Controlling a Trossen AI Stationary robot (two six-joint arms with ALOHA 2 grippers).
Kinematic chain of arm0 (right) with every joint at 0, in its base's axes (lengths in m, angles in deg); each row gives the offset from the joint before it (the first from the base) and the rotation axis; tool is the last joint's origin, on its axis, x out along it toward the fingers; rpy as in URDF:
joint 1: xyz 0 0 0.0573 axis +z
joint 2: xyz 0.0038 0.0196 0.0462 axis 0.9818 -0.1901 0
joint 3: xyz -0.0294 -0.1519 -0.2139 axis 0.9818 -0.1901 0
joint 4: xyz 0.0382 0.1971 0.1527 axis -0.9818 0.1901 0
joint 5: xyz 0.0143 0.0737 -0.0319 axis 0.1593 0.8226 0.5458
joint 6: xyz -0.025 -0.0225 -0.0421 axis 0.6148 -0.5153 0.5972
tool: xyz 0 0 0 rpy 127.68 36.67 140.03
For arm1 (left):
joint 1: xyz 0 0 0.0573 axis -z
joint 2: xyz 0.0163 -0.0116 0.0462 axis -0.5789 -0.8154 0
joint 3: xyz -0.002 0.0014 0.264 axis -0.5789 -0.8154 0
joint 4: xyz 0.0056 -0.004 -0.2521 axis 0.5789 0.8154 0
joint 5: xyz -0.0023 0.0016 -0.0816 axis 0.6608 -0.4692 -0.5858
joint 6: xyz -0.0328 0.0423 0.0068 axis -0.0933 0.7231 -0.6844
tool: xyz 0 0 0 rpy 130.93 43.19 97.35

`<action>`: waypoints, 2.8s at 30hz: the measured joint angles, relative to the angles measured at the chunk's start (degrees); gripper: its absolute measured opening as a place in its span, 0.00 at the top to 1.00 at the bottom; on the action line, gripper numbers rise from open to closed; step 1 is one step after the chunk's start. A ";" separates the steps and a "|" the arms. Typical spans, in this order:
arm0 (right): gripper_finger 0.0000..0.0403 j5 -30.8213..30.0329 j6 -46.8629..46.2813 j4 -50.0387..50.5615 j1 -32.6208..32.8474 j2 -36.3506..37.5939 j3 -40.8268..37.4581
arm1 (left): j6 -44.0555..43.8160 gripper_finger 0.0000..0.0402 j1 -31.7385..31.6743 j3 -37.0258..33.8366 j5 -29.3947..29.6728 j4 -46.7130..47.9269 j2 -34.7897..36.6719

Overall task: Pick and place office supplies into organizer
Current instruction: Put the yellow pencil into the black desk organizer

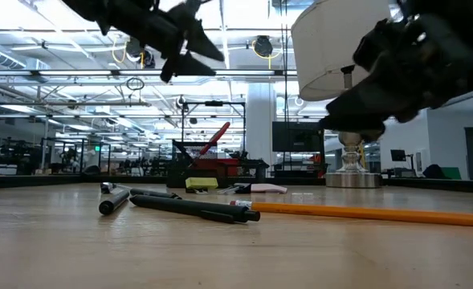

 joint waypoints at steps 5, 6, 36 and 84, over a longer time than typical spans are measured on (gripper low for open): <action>0.65 -9.12 -2.75 -0.03 10.50 0.00 0.00 | -2.80 0.44 6.41 -0.02 0.61 1.49 -0.16; 0.66 -11.95 -2.93 -0.07 12.85 0.00 0.00 | -2.52 0.44 8.21 -0.02 1.23 1.40 -0.14; 0.71 -46.43 -24.69 30.96 37.48 -25.76 25.65 | 1.91 0.44 36.12 -19.80 22.68 -36.06 1.36; 0.97 -37.73 -33.54 44.07 31.97 -27.30 26.51 | 0.30 0.44 36.66 -19.82 22.50 -35.95 1.28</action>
